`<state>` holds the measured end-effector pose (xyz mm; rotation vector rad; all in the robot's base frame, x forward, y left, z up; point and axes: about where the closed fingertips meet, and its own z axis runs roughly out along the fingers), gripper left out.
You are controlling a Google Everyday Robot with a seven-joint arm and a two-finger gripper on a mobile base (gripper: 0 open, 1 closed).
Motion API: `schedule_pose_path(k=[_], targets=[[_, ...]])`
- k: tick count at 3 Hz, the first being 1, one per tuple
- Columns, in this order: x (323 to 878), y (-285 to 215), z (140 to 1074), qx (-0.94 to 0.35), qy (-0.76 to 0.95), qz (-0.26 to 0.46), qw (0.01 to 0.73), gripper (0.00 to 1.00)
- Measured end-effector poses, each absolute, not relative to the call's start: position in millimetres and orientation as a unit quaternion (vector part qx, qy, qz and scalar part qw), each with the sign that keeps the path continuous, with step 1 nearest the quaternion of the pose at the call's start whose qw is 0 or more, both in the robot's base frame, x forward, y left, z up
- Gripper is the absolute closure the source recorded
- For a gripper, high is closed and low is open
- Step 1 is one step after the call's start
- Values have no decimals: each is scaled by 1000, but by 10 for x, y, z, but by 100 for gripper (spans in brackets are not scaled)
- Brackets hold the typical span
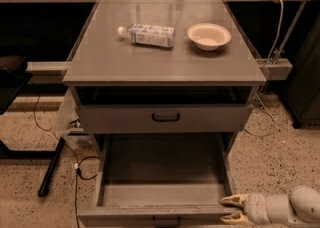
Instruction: Open middle drawer
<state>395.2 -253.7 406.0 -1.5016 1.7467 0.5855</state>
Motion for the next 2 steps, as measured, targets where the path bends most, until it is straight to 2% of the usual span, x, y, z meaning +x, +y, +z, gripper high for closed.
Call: schedule_pose_path(k=[2], targets=[[3952, -2536, 4060, -586, 682, 229, 373, 12]])
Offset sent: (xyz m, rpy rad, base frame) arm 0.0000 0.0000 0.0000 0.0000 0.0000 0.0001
